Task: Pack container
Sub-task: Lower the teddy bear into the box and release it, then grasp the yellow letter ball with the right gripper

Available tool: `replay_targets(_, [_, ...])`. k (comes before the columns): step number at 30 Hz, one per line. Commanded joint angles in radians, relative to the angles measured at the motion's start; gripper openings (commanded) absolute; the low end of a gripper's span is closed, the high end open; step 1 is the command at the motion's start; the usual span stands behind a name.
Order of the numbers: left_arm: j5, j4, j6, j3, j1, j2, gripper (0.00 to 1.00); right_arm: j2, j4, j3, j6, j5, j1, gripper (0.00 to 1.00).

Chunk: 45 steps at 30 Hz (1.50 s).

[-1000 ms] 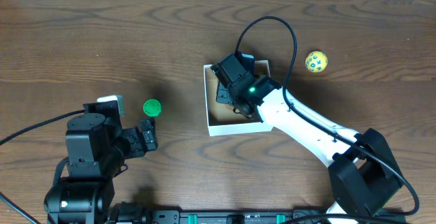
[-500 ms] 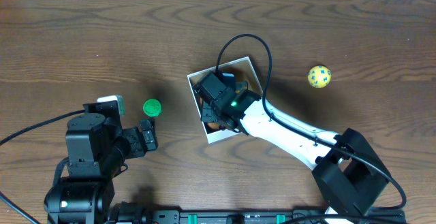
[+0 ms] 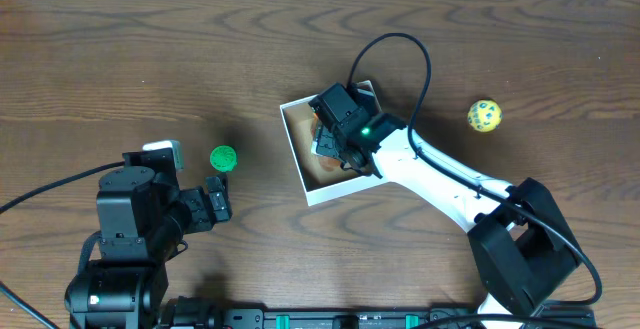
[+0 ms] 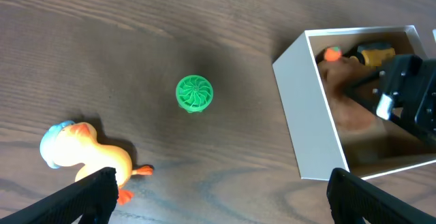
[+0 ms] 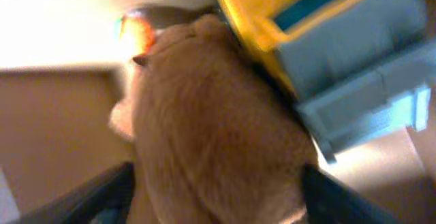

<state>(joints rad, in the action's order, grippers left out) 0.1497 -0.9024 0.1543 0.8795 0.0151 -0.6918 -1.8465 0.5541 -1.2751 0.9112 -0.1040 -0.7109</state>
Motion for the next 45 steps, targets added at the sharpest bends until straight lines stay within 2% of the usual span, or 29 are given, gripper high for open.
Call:
replay_targets(1, [-0.012,-0.002,0.005,0.014,0.002,0.0,0.98,-0.001,-0.005,0.0,-0.045,0.007,0.003,0.91])
replay_targets(6, [-0.012,-0.002,0.005,0.014,0.002,0.0,0.98,0.003,-0.005,-0.001,-0.045,0.002,-0.005,0.99])
replay_targets(9, [-0.012,-0.002,0.005,0.014,0.002,0.0,0.98,0.022,0.011,-0.008,-0.051,-0.042,-0.011,0.99])
replay_targets(14, [-0.012,-0.002,0.005,0.014,0.002,0.0,0.98,0.108,0.043,-0.027,-0.148,-0.164,-0.031,0.99])
replay_targets(16, [-0.012,-0.002,0.005,0.014,0.002,0.0,0.98,0.163,0.059,-0.047,-0.235,-0.187,-0.032,0.99])
replay_targets(21, [-0.012,-0.002,0.005,0.014,0.002,0.0,0.98,0.331,0.04,-0.061,-0.607,-0.176,-0.022,0.99])
replay_targets(23, [-0.012,-0.002,0.005,0.013,0.002,0.0,0.98,0.389,0.05,-0.061,-0.592,-0.243,0.003,0.99])
replay_targets(26, [-0.012,-0.002,0.005,0.013,0.002,0.0,0.98,0.458,0.103,-0.061,-0.437,-0.332,0.106,0.99])
replay_targets(28, [-0.012,-0.002,0.005,0.013,0.002,0.0,0.98,0.473,0.138,-0.061,-0.371,-0.296,0.214,0.99])
replay_targets(31, [-0.012,-0.002,0.005,0.013,0.002,0.0,0.98,0.458,0.167,-0.061,-0.357,-0.19,0.38,0.99])
replay_targets(34, [-0.012,-0.002,0.005,0.013,0.002,0.0,0.98,0.412,0.192,-0.061,-0.346,-0.121,0.546,0.99])
replay_targets(37, [-0.012,-0.002,0.005,0.013,0.002,0.0,0.98,0.346,0.201,-0.061,-0.348,-0.075,0.651,0.99])
replay_targets(45, [-0.012,-0.002,0.005,0.013,0.002,0.0,0.98,0.121,0.188,-0.062,-0.37,-0.06,0.746,0.99])
